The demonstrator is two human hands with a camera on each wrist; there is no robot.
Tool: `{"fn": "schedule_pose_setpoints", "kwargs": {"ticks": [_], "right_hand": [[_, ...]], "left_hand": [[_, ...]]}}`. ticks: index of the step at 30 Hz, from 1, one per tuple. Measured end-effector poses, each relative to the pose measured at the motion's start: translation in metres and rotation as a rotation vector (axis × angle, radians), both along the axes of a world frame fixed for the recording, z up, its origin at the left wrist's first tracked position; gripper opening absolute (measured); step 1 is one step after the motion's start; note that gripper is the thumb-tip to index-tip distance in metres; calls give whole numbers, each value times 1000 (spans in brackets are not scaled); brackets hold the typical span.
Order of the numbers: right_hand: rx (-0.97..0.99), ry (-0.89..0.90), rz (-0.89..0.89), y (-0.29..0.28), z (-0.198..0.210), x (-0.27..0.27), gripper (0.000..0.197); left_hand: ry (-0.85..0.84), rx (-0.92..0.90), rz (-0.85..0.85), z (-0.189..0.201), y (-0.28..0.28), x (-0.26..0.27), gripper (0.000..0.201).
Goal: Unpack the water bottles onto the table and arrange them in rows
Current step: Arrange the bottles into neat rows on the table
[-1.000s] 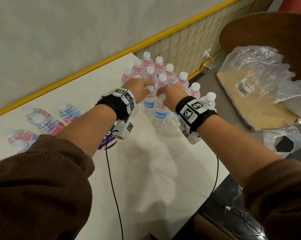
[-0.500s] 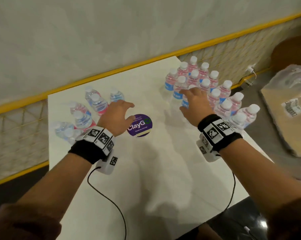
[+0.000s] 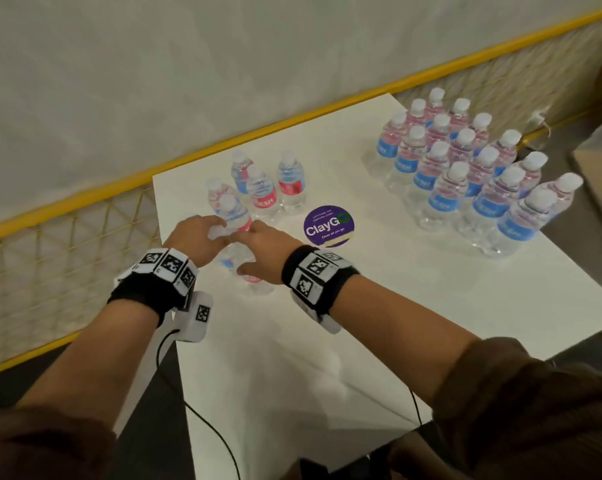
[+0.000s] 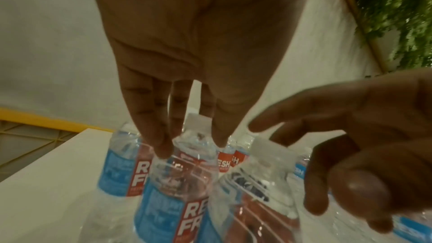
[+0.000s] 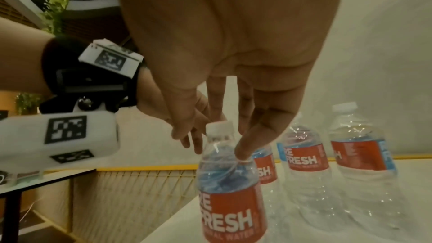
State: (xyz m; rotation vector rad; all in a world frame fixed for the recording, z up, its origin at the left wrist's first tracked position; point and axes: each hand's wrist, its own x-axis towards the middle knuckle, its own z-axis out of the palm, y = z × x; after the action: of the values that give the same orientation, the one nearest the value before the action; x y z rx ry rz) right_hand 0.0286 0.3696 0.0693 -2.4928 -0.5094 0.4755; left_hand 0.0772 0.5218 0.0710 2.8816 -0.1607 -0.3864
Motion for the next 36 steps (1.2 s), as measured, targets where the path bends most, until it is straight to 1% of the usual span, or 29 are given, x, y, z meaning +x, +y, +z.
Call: {"fn": "schedule_pose_setpoints", "kwargs": {"ticks": [2,5,6,8,12,17,21,24,26,30,33,36], "right_hand": [[-37,-7,5,8,-2,1,54],[-94,-50,-59,6,-3,-1,42],[-105,-63,-91,1,-4,-3,38],[-118,-67,-162,-14,-5,-7,35],[-118,-53,-329,-73,1,-22,33],[-197,-8,-547,-162,7,-52,31],[-257,19,-713,-222,10,-74,32],[-307,18,-805,-261,10,-83,33],[-335,15,-830,-283,9,-88,34],[-392,-8,-784,-316,8,-86,34],[-408,-28,-732,-327,7,-82,32],[-366,-24,-708,-329,4,-80,33]], "left_hand": [[-6,-43,0,-1,-3,-1,28],[-26,-75,-10,-4,-8,1,18],[-28,-75,-30,-5,-12,1,17],[-32,-84,-83,-7,-25,-2,21],[-16,-153,-247,-10,-70,-8,25],[-8,-211,-509,-12,-160,-19,25],[16,-306,-603,-18,-231,-27,30],[37,-382,-646,-20,-274,-32,30],[47,-401,-654,-24,-296,-31,30],[62,-424,-668,-28,-328,-25,31],[54,-417,-683,-30,-342,-21,31],[63,-396,-660,-30,-347,-18,33]]}}
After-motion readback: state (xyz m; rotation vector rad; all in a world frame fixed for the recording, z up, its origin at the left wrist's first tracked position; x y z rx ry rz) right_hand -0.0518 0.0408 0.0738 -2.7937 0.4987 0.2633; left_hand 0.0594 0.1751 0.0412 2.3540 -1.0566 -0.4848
